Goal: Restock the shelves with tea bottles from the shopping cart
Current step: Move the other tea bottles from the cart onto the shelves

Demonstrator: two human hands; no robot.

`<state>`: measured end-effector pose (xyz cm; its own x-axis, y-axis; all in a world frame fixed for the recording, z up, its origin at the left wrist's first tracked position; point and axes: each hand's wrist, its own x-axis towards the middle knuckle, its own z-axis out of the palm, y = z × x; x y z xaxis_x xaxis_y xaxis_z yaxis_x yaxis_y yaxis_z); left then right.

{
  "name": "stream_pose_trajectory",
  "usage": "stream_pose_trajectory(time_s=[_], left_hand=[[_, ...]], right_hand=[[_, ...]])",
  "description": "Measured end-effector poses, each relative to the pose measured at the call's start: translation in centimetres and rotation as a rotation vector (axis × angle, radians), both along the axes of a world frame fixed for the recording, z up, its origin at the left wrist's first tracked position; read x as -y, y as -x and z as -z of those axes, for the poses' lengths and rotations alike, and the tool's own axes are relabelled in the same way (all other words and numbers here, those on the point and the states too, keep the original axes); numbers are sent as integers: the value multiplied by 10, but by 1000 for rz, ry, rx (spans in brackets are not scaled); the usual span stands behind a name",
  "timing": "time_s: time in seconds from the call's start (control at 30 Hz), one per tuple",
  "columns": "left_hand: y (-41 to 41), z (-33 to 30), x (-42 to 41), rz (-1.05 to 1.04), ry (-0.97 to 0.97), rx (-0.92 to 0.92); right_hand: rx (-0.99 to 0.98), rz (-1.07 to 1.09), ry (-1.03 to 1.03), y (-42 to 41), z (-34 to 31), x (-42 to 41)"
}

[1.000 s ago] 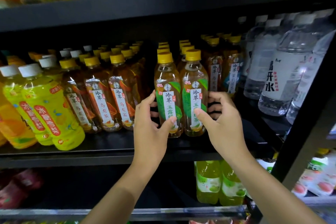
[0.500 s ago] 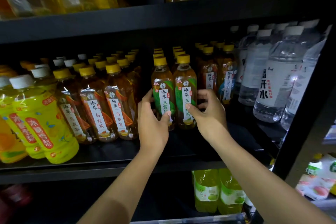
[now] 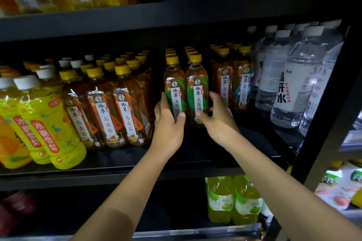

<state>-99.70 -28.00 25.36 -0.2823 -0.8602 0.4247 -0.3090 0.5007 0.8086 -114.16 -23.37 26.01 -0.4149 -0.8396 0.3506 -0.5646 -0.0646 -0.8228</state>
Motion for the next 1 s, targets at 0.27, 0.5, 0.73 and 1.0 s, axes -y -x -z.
stream_pose_trajectory(time_s=[0.27, 0.5, 0.73, 1.0], left_hand=[[-40, 11, -57, -102, 191, 620], [-85, 29, -100, -350, 315, 956], [-139, 55, -131, -521, 137, 1107], [-223, 92, -194, -715, -101, 1169]], right_hand=[[-448, -115, -170, -9, 7, -54], [-896, -56, -217, -32, 29, -83], [-950, -211, -158, -80, 54, -88], [-967, -422, -46, -160, 79, -101]])
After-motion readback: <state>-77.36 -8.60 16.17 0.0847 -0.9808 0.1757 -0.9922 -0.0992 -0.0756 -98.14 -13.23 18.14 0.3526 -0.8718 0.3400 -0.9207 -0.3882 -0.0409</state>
